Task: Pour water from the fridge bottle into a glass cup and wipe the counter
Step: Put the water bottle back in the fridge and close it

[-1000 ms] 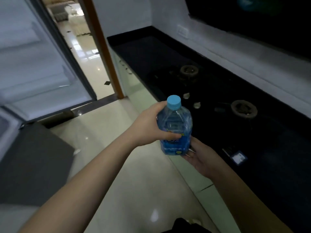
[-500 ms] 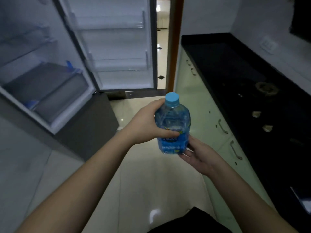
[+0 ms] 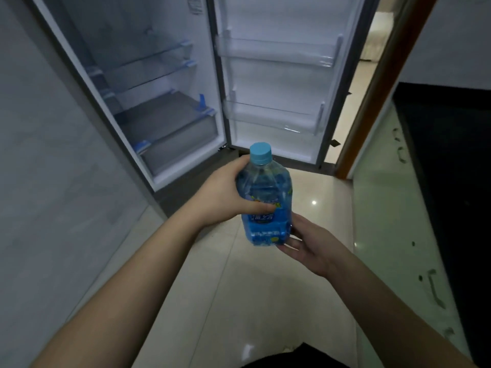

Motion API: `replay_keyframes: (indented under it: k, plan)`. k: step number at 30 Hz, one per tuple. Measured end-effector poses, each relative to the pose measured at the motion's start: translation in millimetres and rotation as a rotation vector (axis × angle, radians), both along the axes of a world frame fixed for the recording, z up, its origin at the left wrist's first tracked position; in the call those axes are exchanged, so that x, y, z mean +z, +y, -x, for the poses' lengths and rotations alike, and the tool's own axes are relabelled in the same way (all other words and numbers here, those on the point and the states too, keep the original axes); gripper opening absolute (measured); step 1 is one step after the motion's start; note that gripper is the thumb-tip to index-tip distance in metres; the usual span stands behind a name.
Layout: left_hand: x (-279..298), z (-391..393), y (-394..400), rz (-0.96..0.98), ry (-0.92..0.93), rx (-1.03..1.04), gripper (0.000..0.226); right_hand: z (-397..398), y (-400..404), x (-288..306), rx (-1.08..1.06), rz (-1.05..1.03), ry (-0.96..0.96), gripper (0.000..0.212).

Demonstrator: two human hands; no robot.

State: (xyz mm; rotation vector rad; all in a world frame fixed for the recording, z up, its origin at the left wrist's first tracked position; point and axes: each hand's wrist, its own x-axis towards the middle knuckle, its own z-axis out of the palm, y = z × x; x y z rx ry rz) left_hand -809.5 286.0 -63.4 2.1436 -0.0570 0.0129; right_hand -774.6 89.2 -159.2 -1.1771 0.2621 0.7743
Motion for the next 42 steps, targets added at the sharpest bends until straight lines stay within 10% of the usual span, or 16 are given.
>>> replay_keyframes:
  k: [42]
  plan:
    - [41,-168,310,0.111,-0.241,0.550,0.078,-241,335,67,0.490,-0.128,-0.125,0.034]
